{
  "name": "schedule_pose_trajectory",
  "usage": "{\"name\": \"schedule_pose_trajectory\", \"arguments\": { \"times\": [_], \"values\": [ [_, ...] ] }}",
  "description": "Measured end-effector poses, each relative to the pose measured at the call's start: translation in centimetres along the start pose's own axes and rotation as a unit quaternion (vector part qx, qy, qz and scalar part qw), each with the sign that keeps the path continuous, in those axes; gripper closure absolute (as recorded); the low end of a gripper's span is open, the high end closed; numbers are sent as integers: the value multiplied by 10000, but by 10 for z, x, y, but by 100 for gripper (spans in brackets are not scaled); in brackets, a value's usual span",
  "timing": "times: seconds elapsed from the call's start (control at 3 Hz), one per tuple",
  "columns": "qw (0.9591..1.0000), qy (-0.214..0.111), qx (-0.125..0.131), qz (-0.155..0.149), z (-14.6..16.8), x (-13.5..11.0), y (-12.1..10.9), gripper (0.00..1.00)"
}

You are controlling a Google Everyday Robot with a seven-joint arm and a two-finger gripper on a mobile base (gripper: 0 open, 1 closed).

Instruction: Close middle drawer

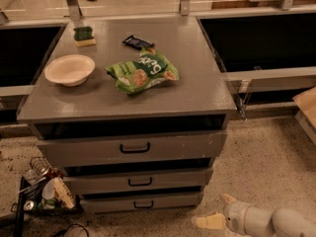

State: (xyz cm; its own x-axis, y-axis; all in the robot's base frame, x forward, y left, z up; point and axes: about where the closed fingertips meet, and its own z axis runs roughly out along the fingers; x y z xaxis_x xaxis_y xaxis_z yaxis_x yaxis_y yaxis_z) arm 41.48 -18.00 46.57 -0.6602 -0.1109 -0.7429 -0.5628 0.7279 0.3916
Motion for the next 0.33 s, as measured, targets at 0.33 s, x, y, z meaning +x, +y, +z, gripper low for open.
{"name": "schedule_pose_trajectory", "arguments": {
  "times": [0.33],
  "values": [
    [10000,-28,28,53,-7,4,-1,0]
  ]
}}
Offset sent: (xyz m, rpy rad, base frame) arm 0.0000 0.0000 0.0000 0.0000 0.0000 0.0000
